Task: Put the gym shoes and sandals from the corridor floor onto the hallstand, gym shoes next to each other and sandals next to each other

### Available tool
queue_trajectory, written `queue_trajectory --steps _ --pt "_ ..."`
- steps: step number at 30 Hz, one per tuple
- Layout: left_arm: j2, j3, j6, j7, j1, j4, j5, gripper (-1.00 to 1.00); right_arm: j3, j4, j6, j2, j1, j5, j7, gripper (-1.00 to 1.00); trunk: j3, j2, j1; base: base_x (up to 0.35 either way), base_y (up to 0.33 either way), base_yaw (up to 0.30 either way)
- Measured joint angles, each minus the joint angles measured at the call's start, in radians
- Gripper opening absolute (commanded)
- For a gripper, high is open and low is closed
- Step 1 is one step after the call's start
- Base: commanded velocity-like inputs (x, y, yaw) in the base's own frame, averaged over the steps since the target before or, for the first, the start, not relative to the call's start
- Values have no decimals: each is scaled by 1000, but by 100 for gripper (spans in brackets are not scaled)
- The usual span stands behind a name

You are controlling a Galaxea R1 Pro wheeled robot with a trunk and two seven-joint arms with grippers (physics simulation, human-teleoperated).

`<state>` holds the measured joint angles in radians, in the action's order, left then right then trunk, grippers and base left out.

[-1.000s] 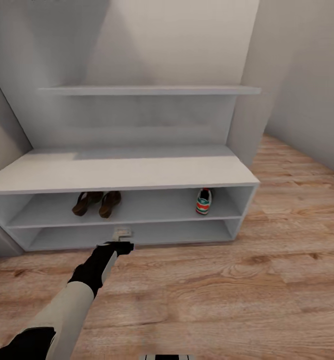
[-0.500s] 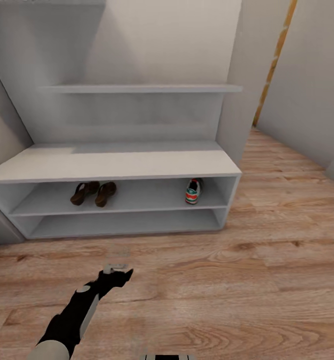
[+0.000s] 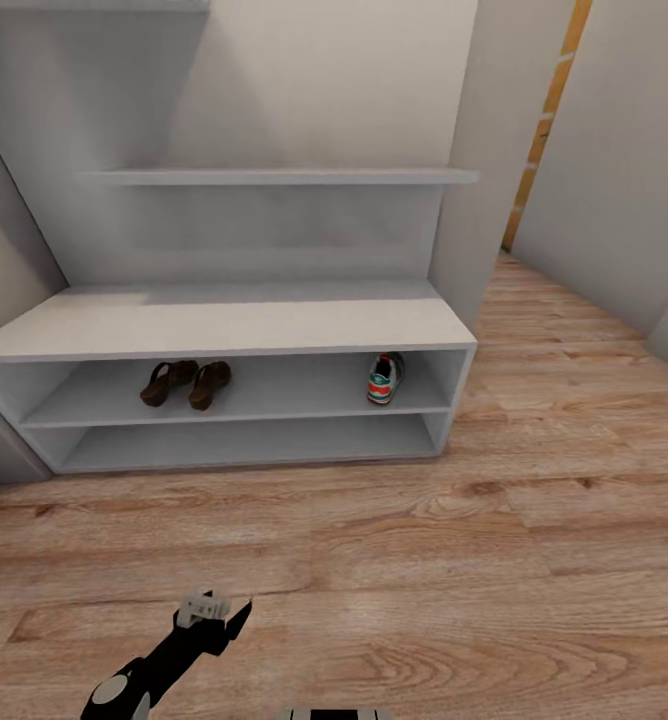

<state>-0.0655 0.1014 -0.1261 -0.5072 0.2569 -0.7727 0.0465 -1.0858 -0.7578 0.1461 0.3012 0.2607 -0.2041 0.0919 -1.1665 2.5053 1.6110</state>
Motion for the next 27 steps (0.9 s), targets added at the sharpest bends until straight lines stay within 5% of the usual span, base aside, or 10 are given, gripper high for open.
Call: queue_trajectory --steps 10,27 --pt "0 2 -10 -3 -7 7 2 100 2 -5 1 -27 0 3 -2 -100 0 0 0 -13 30 0" --pt "0 2 -9 -2 -7 7 3 100 3 -6 2 -34 0 3 -4 -100 0 0 0 -163 258 0"
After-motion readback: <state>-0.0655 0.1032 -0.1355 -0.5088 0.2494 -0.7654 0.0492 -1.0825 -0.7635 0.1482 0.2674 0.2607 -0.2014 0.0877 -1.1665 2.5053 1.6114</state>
